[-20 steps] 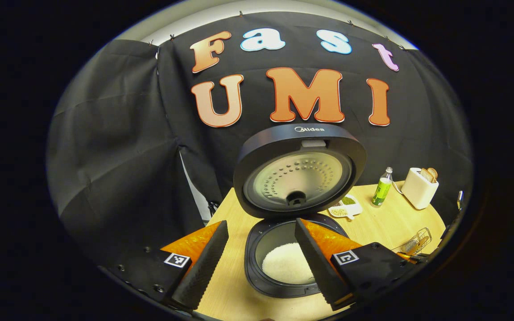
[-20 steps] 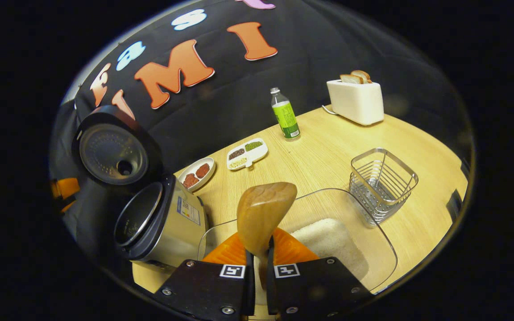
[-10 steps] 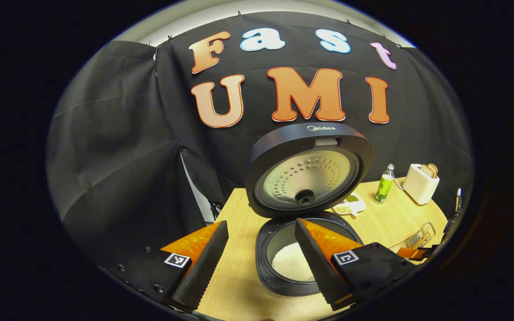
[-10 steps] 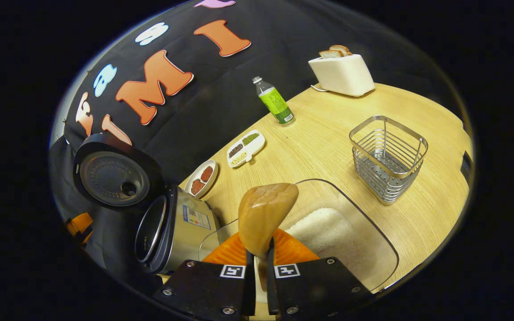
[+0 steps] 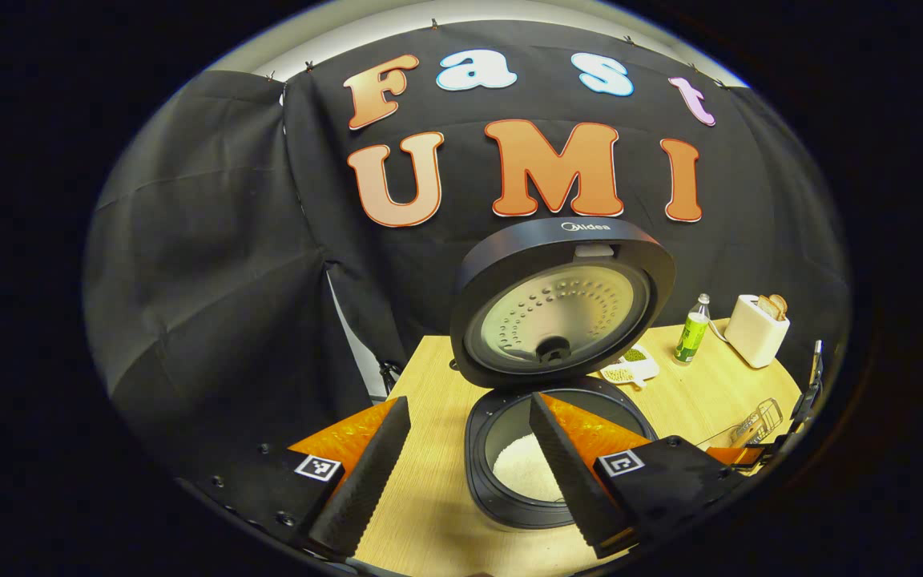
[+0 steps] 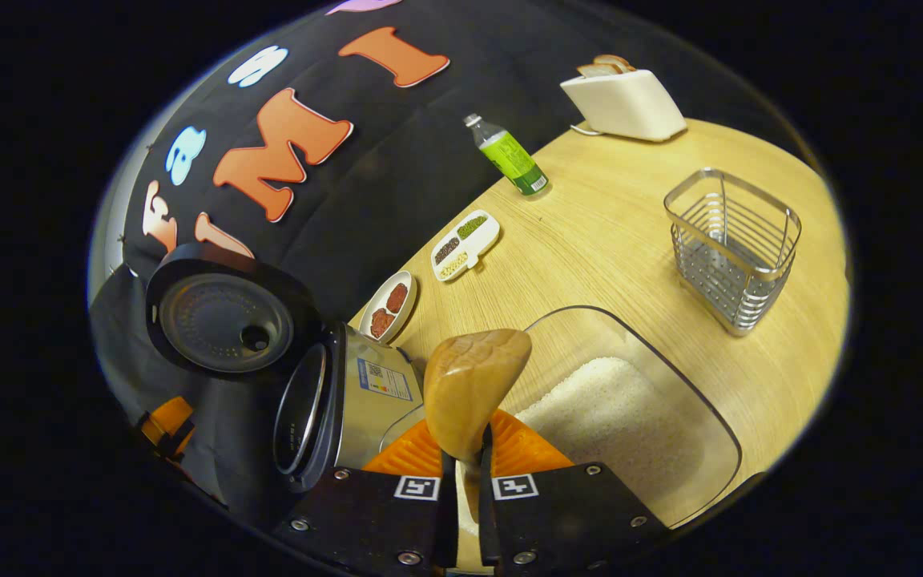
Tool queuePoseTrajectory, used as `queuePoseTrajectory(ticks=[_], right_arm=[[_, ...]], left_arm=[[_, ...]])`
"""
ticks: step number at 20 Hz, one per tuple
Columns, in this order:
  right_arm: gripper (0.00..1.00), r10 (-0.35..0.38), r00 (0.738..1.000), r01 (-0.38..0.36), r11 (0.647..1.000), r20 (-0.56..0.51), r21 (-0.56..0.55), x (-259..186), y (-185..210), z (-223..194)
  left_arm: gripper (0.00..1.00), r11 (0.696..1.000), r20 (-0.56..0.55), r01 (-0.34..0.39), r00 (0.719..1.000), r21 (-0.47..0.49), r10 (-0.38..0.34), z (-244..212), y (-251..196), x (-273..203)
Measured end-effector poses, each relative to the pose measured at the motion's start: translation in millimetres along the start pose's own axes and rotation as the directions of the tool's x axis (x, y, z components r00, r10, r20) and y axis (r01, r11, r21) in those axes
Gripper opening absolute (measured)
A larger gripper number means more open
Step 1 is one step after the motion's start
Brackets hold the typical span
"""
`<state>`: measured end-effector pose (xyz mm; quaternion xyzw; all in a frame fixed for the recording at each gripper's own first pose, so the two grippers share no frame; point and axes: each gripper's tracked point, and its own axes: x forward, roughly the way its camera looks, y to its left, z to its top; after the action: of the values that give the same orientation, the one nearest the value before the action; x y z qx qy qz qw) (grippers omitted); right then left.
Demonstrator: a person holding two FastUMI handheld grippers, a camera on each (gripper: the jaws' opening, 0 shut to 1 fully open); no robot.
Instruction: Close the left gripper, press the button to open the rice cooker; take a wooden spoon from the chopstick holder with the right hand, scoop a spoonful of rice and pour it into the rice cooker, then put the wooden spoon back into the chopstick holder.
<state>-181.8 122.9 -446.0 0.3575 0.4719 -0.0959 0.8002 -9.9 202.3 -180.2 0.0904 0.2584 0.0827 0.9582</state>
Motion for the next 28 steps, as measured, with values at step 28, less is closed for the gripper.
queuePoseTrajectory(ticks=[28], right_arm=[[0.09,0.45,0.89,-0.412,0.732,0.069,0.543,-69,41,109]], left_arm=[[0.94,0.993,0.051,-0.061,0.996,-0.102,0.067,8,-16,-31]])
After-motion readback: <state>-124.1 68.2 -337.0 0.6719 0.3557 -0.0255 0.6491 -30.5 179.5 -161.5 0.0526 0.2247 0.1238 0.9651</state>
